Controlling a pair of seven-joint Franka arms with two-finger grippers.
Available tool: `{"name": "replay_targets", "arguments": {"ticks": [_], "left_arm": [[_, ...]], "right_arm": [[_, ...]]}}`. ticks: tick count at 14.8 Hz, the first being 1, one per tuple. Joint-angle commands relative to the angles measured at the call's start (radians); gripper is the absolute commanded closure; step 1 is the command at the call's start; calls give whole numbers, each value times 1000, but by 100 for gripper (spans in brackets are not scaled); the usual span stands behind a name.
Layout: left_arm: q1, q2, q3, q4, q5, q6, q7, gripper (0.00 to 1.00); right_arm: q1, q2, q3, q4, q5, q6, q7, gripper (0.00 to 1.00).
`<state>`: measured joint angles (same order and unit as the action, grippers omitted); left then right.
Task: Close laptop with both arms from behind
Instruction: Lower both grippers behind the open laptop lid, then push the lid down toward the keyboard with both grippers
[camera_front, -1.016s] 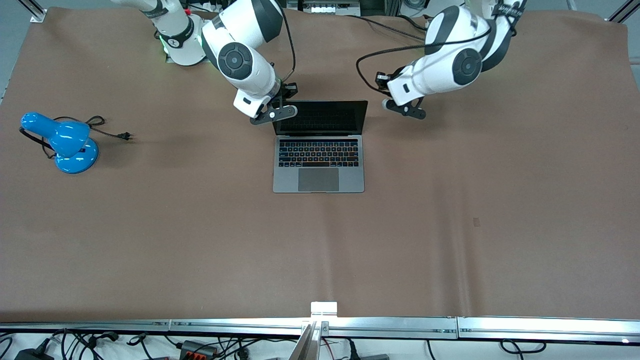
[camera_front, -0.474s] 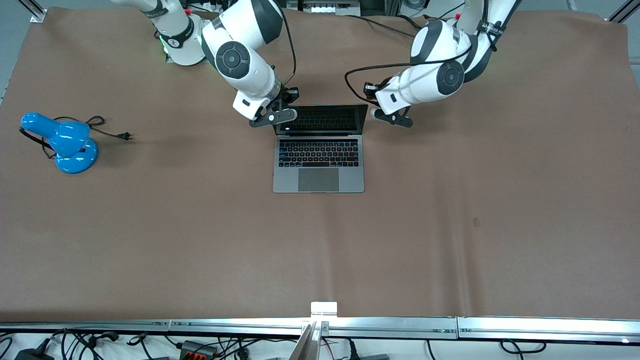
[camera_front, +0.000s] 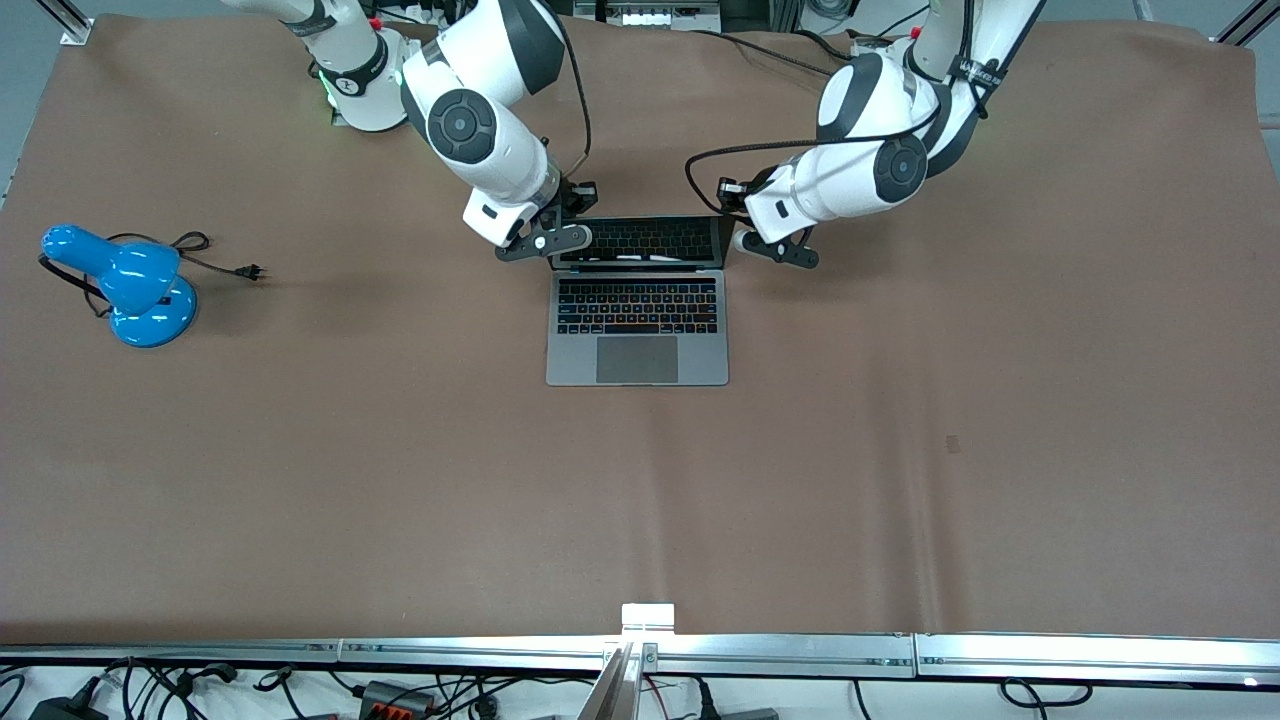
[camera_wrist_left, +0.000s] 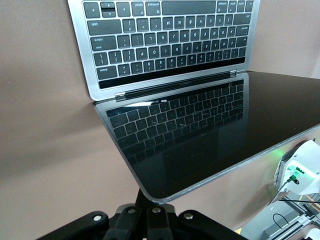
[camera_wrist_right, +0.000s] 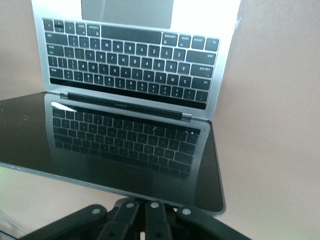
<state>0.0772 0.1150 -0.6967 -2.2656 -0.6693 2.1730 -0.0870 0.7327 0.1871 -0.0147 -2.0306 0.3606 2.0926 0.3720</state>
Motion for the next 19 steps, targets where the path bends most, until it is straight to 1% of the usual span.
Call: {"name": "replay_targets", "arguments": {"ticks": [1, 5, 8, 11, 14, 17, 19], "left_arm": [[7, 41, -6, 24, -19, 33, -4, 100], [10, 89, 5, 72, -13, 48, -7, 100], [13, 141, 31, 112, -7, 54, -13, 100], [12, 219, 32, 144, 66, 97, -16, 100], [3, 271, 46, 172, 73, 106, -22, 100], [-2, 333, 46, 178, 109, 178, -25, 100], [-4, 365, 51, 202, 163, 182, -27, 100]], "right_arm": [[-27, 37, -1, 47, -11, 3, 10, 100], [-61, 90, -1, 107, -40, 3, 10, 100], [-76, 158, -1, 180, -54, 4, 10, 100], [-88, 230, -1, 242, -54, 3, 10, 100], [-90, 296, -17, 286, -68, 4, 10, 100], [-90, 360, -31, 334, -69, 4, 10, 100], [-90, 405, -31, 377, -71, 4, 10, 100]]}}
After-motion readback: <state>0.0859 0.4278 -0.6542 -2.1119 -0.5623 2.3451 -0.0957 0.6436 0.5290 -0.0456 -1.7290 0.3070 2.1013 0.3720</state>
